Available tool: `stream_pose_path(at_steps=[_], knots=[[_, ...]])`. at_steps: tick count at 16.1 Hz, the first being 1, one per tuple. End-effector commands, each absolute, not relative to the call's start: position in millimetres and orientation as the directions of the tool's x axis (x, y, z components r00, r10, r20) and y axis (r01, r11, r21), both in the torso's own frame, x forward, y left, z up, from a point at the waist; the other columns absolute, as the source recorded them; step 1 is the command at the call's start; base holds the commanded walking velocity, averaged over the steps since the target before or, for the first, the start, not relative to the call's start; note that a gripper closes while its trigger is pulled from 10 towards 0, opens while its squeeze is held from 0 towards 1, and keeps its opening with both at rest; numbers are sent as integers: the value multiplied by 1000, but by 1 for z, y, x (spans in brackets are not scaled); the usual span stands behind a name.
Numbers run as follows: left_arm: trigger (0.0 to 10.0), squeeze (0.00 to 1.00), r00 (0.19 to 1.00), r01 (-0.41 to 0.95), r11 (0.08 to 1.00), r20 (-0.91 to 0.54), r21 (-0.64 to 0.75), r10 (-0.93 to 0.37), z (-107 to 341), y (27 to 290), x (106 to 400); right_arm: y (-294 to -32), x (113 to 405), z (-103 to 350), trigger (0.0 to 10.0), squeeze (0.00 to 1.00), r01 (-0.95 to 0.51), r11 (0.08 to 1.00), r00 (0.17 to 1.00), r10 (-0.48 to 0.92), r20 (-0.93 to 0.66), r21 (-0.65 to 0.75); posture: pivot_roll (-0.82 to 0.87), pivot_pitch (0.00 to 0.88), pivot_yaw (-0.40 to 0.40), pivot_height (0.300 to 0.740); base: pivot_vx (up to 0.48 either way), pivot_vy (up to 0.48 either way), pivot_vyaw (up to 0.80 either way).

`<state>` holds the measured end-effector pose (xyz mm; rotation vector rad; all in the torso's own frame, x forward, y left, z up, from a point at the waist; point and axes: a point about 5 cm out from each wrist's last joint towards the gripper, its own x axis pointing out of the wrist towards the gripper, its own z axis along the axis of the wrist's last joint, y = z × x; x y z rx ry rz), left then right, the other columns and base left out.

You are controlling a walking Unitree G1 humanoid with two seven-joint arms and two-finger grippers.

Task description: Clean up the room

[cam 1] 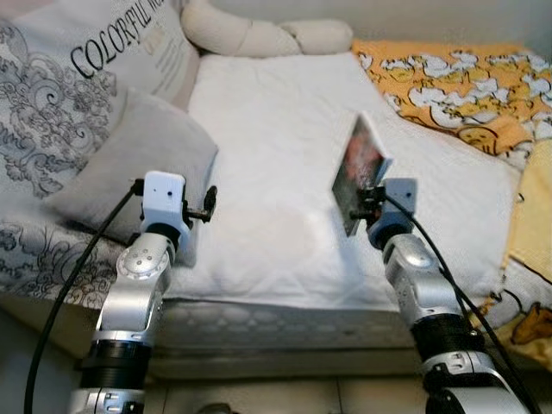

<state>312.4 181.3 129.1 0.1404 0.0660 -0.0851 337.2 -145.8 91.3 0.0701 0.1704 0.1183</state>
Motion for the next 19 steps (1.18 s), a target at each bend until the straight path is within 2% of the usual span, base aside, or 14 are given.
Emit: stream_pose_path(at_steps=[1,11,16,19], knots=[[10000,4,996,69,987,-64,146,-60,133,187,314,-129,342,105,10000,0,-172,982,978,181,-107,82,42,0,-3,740,368,0,0],[10000,4,996,71,987,-65,143,-62,132,187,313,-120,338,101,10000,0,-230,971,964,237,-122,66,43,0,-5,740,370,0,0],[10000,0,994,92,984,-73,154,-82,130,185,310,-125,336,101,10000,0,-231,968,963,242,-119,100,49,0,-10,740,366,0,0],[10000,0,992,105,981,-84,165,-92,128,185,304,-127,331,99,10000,0,-240,966,960,251,-122,100,46,0,-5,740,0,0,0]])
